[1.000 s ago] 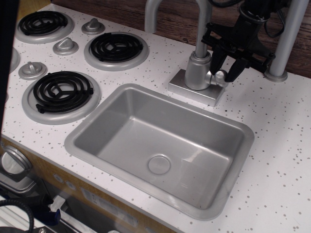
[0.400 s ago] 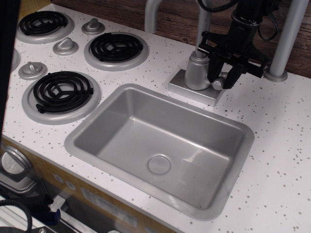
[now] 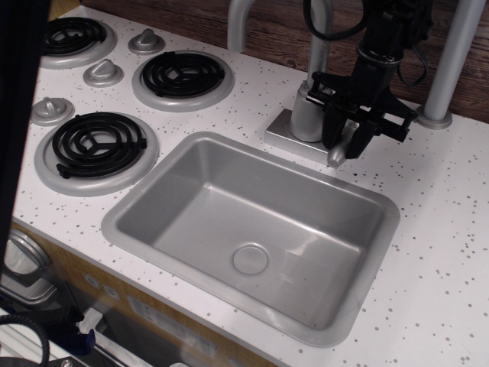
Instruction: Lever vertical to front
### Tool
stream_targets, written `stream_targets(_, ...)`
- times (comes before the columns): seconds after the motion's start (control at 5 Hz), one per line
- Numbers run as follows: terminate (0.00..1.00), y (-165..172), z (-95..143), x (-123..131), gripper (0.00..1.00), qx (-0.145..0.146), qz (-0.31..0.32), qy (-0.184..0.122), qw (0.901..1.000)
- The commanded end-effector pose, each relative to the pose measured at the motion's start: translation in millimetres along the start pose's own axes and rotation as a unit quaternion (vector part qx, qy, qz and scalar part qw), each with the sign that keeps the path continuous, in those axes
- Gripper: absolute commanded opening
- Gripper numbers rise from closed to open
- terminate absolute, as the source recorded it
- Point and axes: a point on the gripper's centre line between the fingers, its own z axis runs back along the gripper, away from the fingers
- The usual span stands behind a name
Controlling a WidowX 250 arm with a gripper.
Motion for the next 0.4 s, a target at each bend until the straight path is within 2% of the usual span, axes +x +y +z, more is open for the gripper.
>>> stream_targets(0.0, 0.00, -3.2, 23.8, 11.1, 1.00, 0.008, -0.007, -0.034, 0.9994)
stream_targets(0.2, 0.00, -1.8, 41.3, 3.9, 1.00, 0.021, 0.003, -0.023, 0.9995)
